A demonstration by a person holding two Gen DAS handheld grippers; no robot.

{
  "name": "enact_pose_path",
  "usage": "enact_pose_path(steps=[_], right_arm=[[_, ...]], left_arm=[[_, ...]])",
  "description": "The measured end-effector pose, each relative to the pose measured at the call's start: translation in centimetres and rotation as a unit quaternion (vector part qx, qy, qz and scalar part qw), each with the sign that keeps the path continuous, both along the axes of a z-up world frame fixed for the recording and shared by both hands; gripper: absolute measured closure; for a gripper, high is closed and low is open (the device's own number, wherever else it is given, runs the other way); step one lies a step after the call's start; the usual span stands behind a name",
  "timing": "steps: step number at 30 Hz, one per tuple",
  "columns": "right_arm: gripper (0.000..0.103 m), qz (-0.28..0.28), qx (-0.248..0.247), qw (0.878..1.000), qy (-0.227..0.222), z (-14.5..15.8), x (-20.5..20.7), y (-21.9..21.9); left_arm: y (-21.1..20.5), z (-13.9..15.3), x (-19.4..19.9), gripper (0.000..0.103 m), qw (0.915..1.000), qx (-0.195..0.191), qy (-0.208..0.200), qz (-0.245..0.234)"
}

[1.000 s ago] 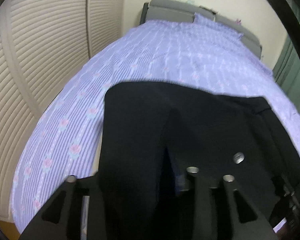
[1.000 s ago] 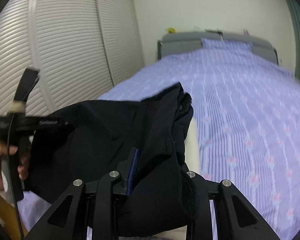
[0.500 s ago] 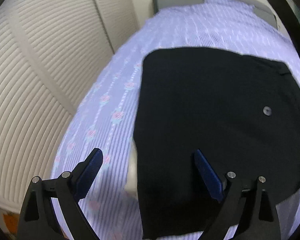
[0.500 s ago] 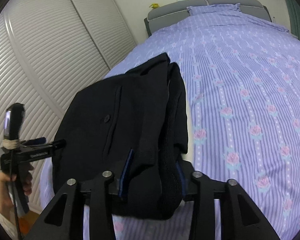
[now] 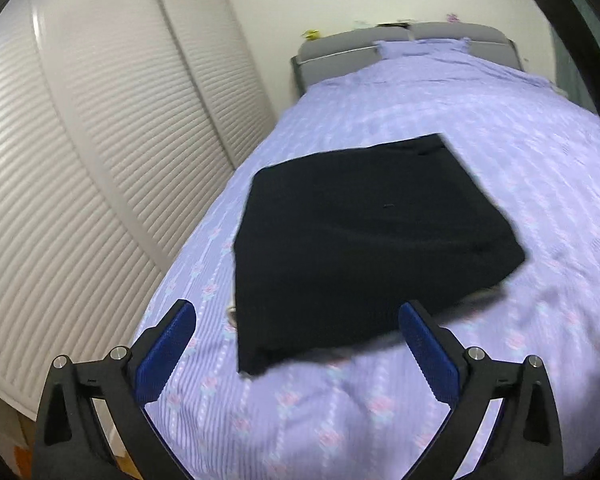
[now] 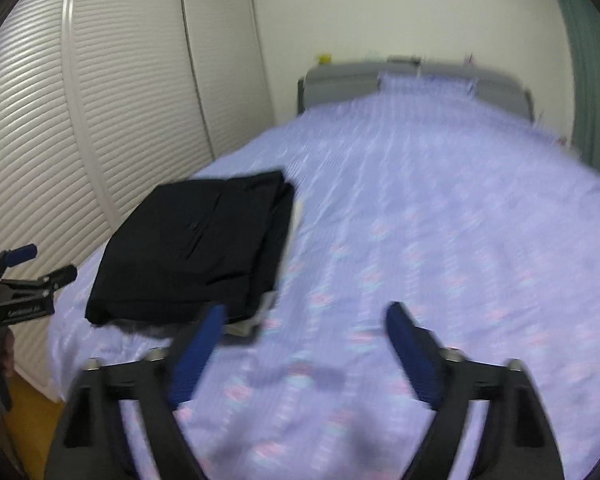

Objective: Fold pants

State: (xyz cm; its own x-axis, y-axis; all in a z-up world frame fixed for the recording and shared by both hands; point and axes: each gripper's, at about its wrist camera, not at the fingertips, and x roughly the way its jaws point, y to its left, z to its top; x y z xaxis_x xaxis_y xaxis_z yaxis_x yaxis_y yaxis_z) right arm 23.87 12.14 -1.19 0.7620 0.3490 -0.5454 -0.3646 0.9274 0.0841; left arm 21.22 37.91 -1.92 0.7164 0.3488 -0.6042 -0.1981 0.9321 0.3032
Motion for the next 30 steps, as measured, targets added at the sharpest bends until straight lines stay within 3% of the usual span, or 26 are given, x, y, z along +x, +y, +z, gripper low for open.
enact_pose_path(steps=[5, 8, 13, 23, 30], right_arm=[[0.015, 0.016, -0.038, 0.999, -0.015, 3.4, -4.0, -5.0], [0.009, 0.013, -0.05, 0.998, -0.032, 5.0, -6.7, -8.3], [0.009, -0.018, -0.052, 0.997, -0.05, 7.3, -10.8, -14.4], [0.009, -0.073, -0.01, 0.996, -0.044, 8.3, -16.0, -24.8], [0.009, -0.076, -0.003, 0.995, -0.059, 8.2, -18.6, -27.9]], left_arm=[[-6.2, 3.8, -3.7, 0.0, 0.9985, -0.022, -0.041, -0.029], [-9.4, 5.3, -5.9, 0.0, 0.9961, -0.041, -0.061, -0.05], [-15.2, 7.0, -9.0, 0.0, 0.9936, -0.06, -0.066, -0.069], [-25.5, 9.0, -16.2, 0.0, 0.9864, -0.082, -0.106, -0.095], [-29.7, 8.9, -19.6, 0.0, 0.9852, -0.079, -0.118, -0.096]])
